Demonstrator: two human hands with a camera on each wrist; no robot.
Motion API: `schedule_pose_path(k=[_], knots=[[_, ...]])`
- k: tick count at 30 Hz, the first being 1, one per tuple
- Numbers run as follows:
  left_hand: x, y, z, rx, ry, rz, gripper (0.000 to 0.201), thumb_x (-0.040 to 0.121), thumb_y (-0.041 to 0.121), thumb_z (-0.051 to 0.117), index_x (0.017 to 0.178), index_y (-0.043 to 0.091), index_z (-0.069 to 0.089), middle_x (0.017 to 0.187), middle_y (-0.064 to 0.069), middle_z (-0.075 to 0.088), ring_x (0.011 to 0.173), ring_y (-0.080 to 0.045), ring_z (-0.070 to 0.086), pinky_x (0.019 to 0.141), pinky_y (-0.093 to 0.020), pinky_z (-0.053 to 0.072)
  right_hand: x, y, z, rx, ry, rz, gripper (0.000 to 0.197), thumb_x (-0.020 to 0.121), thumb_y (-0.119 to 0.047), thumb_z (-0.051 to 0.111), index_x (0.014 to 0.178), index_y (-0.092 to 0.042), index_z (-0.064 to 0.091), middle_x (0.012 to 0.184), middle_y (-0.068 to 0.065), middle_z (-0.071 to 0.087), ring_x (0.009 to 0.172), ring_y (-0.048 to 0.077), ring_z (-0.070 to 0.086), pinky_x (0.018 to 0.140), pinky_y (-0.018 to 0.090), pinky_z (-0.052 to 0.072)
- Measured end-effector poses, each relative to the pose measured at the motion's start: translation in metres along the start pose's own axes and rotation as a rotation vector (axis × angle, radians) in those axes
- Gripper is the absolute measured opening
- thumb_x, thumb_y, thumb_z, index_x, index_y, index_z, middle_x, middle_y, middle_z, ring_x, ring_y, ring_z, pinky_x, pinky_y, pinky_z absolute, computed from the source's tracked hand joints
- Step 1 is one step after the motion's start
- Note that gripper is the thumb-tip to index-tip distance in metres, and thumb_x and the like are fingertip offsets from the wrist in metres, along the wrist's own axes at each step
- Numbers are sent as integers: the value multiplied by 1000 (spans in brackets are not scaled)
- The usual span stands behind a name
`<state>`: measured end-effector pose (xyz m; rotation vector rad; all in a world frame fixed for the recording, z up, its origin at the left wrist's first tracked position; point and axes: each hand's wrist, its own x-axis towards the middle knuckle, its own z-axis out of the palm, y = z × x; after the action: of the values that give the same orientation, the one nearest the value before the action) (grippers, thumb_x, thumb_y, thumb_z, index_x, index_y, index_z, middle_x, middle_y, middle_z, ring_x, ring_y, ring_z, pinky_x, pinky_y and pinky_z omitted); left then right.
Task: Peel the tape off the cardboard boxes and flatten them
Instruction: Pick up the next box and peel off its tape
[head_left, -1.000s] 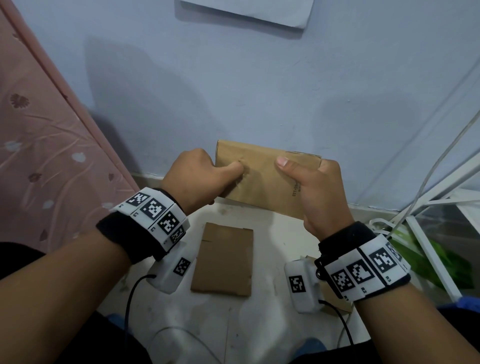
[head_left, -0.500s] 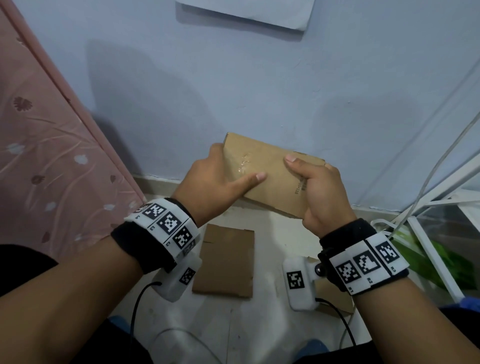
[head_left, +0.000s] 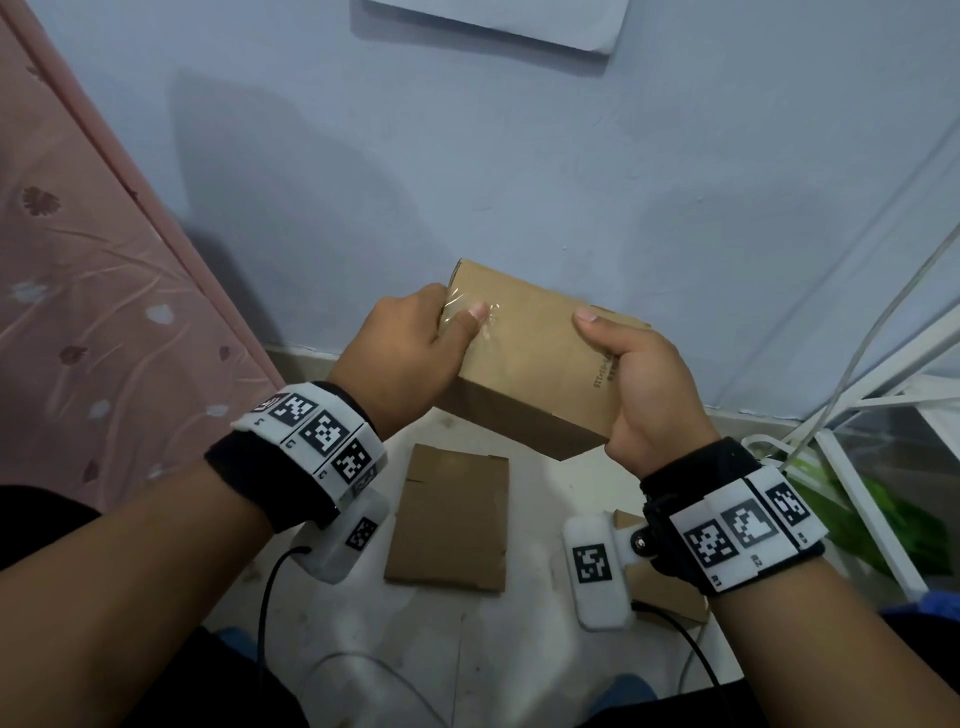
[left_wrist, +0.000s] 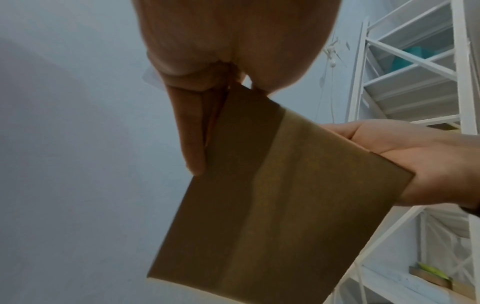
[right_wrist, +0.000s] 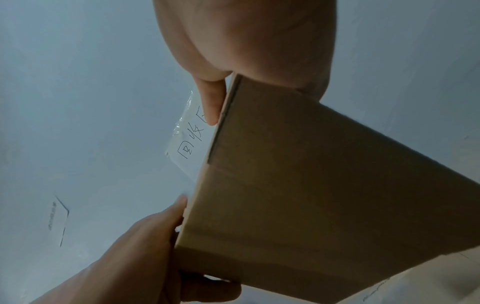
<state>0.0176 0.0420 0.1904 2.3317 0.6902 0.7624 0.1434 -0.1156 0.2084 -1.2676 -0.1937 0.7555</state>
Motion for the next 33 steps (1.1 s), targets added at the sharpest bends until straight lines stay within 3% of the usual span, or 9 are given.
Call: schedule_pose_path(k=[2, 6, 10, 15, 20, 24, 27, 30, 33], knots=[[2, -1, 0, -18, 0, -6, 53, 107, 47, 33, 69, 12, 46, 61, -5, 53, 60, -23, 56, 59, -38, 43, 0, 1, 0, -8, 3, 5, 32, 94, -18, 67, 121, -2, 72, 120, 22, 73, 107, 41, 73, 87, 54, 61], [-1, 6, 5, 91, -14, -123, 71, 78, 85, 49, 85, 15, 53, 74, 3, 57, 69, -13, 54, 54, -27, 34, -2, 2, 4, 14, -7, 9, 26, 94, -15, 68, 113, 2, 73, 112, 25, 75, 96, 40, 76, 73, 46, 63], [-4, 4, 6, 6, 81, -57, 54, 90, 65, 58, 72, 15, 51, 62, 5, 51, 58, -9, 50, 51, -22, 28, -4, 1, 3, 10, -20, -9, 29, 93, -15, 69, 116, 3, 71, 115, 26, 73, 101, 42, 74, 76, 48, 63], [-3, 1, 5, -26, 120, 9, 60, 95, 56, 59, 66, 4, 50, 52, 1, 40, 50, -16, 41, 50, -28, 26, -4, -1, 2, 22, -38, -22, 22, 94, -13, 67, 111, 1, 72, 113, 24, 74, 100, 40, 75, 80, 50, 63], [-2, -1, 1, -100, 151, 29, 61, 101, 45, 54, 56, 8, 38, 49, 4, 26, 45, -14, 29, 47, -24, 22, -2, -3, -1, 1, -65, -33, 20, 96, -16, 66, 109, -3, 74, 111, 19, 76, 99, 37, 75, 83, 51, 63], [0, 0, 0, -87, 151, 8, 60, 106, 38, 46, 54, 14, 26, 48, 4, 20, 44, -15, 26, 46, -26, 17, -1, 0, -3, -20, -55, -30, 19, 94, -18, 68, 108, -8, 76, 100, 13, 77, 87, 31, 76, 70, 43, 63], [3, -4, 3, -136, 159, -47, 60, 106, 41, 43, 56, 11, 29, 50, 1, 27, 47, -14, 30, 49, -33, 30, 0, 1, -3, -34, -44, -38, 14, 94, -19, 68, 99, -12, 79, 98, 11, 78, 90, 33, 76, 78, 50, 63], [9, -10, 3, -437, 182, -227, 56, 104, 42, 45, 65, 5, 59, 61, -15, 62, 59, -27, 62, 62, -46, 60, 2, -3, -6, -31, -27, -45, 15, 94, -21, 68, 101, -14, 79, 107, 14, 78, 100, 37, 75, 87, 60, 59], [13, -6, -4, -592, 164, -266, 29, 103, 19, 56, 86, 3, 73, 83, -17, 74, 72, -22, 73, 66, -40, 62, 3, -9, -9, -25, -19, -56, 25, 96, -23, 66, 116, -11, 75, 112, 13, 77, 94, 34, 75, 78, 57, 60]])
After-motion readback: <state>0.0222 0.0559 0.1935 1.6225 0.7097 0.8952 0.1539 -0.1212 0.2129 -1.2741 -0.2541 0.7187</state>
